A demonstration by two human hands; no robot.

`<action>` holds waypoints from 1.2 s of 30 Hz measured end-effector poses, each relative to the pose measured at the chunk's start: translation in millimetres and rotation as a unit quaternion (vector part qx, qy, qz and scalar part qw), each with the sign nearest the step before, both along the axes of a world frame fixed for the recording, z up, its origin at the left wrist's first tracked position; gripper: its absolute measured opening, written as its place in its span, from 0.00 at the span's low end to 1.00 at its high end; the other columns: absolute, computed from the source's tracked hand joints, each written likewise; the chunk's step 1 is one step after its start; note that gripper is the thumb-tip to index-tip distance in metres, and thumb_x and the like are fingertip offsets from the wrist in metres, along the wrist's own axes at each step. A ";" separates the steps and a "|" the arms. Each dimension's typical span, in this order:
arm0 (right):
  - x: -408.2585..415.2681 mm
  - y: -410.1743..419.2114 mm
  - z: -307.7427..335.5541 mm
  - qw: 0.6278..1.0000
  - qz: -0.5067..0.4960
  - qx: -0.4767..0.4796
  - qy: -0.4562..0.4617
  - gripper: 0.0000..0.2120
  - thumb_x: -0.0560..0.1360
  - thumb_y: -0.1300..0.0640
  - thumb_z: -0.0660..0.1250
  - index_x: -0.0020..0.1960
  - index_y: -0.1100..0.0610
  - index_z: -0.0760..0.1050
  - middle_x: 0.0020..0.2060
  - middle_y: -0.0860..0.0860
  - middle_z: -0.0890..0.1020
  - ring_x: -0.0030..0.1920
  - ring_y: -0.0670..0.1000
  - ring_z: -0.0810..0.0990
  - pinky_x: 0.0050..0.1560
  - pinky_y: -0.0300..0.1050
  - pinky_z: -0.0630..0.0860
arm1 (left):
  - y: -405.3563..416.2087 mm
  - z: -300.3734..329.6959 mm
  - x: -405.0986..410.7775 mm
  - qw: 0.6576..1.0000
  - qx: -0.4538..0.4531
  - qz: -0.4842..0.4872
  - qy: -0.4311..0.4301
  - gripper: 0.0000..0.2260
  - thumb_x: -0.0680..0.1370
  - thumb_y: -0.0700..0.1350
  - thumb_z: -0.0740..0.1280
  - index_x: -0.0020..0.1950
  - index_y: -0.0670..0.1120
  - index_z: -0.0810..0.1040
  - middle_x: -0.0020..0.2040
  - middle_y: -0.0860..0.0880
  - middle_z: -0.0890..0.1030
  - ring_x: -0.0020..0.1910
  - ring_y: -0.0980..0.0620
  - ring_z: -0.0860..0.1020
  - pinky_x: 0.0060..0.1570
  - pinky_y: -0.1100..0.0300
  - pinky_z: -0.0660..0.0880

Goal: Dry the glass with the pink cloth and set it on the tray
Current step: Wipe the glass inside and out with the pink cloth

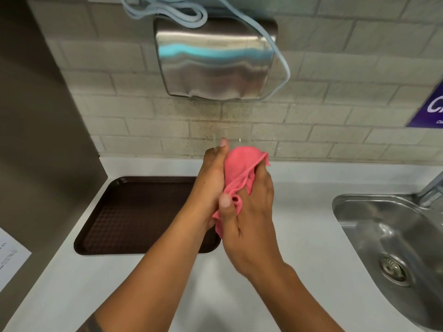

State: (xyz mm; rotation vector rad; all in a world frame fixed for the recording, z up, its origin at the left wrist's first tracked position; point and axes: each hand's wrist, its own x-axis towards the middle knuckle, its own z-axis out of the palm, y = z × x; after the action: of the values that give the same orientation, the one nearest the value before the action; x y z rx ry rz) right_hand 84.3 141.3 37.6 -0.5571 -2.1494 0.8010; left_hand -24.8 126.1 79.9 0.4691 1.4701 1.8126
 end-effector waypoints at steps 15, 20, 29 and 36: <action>-1.9 2.2 6.1 0.974 0.003 -0.218 0.064 0.24 0.84 0.35 0.51 0.67 0.48 0.74 0.57 0.46 0.85 0.57 0.42 0.84 0.62 0.55 0.82 | -9.0 -16.0 -13.2 1.000 0.022 -0.004 -0.002 0.31 0.72 0.76 0.67 0.62 0.54 0.83 0.50 0.48 0.87 0.50 0.46 0.85 0.58 0.46 0.79; -3.9 -17.2 1.8 0.998 0.002 -0.059 -0.006 0.34 0.83 0.35 0.48 0.86 0.41 0.45 0.86 0.48 0.51 0.86 0.47 0.49 0.84 0.53 0.54 | -8.7 -6.1 -12.5 0.994 0.043 -0.043 -0.092 0.31 0.79 0.69 0.67 0.68 0.45 0.81 0.58 0.40 0.87 0.53 0.42 0.88 0.60 0.45 0.83; -21.8 41.6 31.5 0.970 -0.016 -0.238 0.055 0.24 0.84 0.34 0.52 0.63 0.48 0.79 0.49 0.49 0.87 0.49 0.42 0.86 0.50 0.42 0.82 | -3.5 -14.0 -9.8 0.997 0.036 -0.037 0.062 0.34 0.73 0.76 0.65 0.72 0.58 0.78 0.68 0.52 0.84 0.66 0.48 0.84 0.65 0.43 0.80; -2.2 39.3 -22.4 0.936 -0.032 -0.347 0.040 0.22 0.83 0.33 0.57 0.50 0.45 0.84 0.41 0.47 0.88 0.41 0.44 0.87 0.46 0.46 0.81 | -1.6 -21.1 -26.1 0.994 0.060 0.002 0.096 0.33 0.74 0.74 0.63 0.71 0.55 0.76 0.57 0.51 0.82 0.49 0.49 0.82 0.56 0.49 0.82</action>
State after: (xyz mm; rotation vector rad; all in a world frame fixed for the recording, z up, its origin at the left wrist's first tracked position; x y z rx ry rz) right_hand 82.2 180.6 15.1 -0.9204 -1.7241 1.5281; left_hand -50.9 124.5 58.8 0.7180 1.4955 1.9096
